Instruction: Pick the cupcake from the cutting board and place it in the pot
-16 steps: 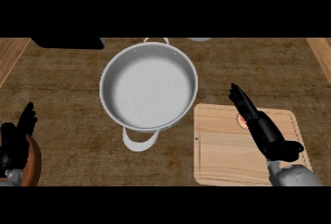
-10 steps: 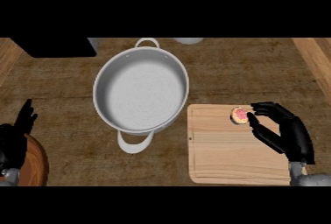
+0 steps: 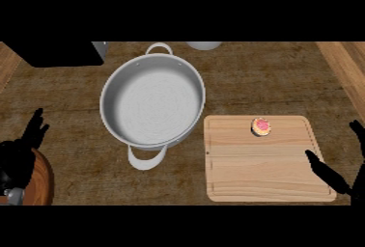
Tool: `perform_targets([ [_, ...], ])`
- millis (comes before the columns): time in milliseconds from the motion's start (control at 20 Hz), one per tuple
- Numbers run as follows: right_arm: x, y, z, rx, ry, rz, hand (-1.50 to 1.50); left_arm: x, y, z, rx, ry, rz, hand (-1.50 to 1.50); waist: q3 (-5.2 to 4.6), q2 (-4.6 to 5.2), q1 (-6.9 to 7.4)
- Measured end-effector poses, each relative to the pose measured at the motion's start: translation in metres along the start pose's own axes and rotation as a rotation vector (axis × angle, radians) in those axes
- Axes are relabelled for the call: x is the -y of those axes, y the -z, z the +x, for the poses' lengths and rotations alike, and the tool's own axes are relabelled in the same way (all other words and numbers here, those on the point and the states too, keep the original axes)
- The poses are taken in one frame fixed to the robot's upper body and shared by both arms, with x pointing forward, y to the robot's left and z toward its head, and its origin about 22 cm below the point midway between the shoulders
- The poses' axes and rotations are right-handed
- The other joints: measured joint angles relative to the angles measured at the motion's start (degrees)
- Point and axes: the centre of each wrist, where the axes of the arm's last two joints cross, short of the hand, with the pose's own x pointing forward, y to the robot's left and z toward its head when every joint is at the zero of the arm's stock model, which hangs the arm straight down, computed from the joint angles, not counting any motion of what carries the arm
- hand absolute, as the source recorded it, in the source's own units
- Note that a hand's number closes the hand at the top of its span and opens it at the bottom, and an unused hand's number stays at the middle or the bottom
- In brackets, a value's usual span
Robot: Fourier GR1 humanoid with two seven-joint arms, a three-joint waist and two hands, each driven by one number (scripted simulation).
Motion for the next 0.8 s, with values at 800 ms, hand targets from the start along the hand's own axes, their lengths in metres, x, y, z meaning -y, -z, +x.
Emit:
perform_targets([
  [800, 0.009, 0.015, 0.099, -0.210, -0.336, 0.346, -1.50, 0.014, -0.004, 0.017, 0.051, 0.001, -0.073, 0.00, 0.02, 0.99, 4.23],
])
